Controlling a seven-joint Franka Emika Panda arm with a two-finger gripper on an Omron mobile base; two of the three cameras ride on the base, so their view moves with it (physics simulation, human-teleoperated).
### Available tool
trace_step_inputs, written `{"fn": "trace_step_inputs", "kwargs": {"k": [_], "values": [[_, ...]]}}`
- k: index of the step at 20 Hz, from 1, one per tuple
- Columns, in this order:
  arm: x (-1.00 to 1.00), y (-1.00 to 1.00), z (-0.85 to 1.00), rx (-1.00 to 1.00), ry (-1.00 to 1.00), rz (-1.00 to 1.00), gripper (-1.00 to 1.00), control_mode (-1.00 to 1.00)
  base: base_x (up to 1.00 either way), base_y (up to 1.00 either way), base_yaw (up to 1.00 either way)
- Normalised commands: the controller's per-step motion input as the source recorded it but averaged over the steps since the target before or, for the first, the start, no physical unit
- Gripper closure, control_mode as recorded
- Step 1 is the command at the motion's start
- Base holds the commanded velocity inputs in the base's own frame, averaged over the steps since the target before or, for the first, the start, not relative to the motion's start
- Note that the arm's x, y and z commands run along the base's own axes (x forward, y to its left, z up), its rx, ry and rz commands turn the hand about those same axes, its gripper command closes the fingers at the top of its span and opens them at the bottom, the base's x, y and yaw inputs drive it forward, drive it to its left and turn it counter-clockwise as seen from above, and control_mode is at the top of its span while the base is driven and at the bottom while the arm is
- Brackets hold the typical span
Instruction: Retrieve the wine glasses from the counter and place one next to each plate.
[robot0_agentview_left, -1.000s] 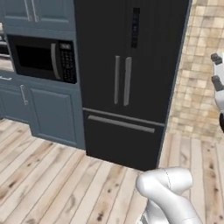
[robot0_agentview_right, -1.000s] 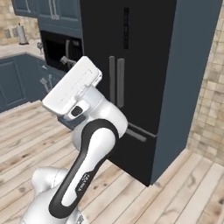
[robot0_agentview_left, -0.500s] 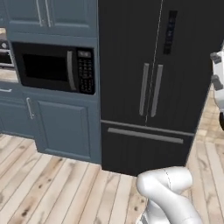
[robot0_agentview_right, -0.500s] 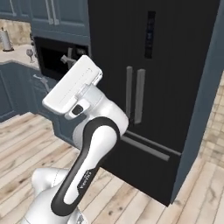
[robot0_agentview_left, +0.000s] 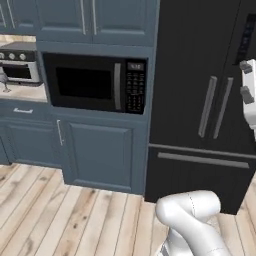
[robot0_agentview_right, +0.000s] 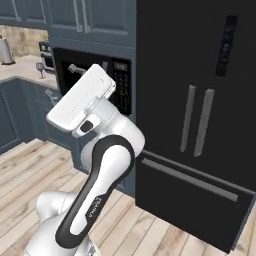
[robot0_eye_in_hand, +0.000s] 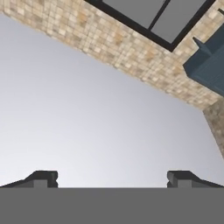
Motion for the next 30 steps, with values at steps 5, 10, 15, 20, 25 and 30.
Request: {"fn": "trace_step_inputs", "kwargs": {"k": [5, 10, 15, 20, 25, 30], "values": [[0.00, 0.00, 0.00, 0.00, 0.00, 0.00, -1.00, 1.00, -0.04, 1.00, -0.12], [0.00, 0.00, 0.00, 0.00, 0.00, 0.00, -1.00, 1.00, 0.07, 1.00, -0.14], [0.00, 0.00, 0.00, 0.00, 0.00, 0.00, -1.00, 1.00, 0.49, 1.00, -0.17], [0.00, 0.00, 0.00, 0.00, 0.00, 0.00, -1.00, 1.00, 0.49, 1.00, -0.13], [0.00, 0.00, 0.00, 0.00, 0.00, 0.00, -1.00, 1.00, 0.17, 1.00, -0.12], [0.00, 0.00, 0.00, 0.00, 0.00, 0.00, -1.00, 1.00, 0.22, 1.00, -0.15]]}}
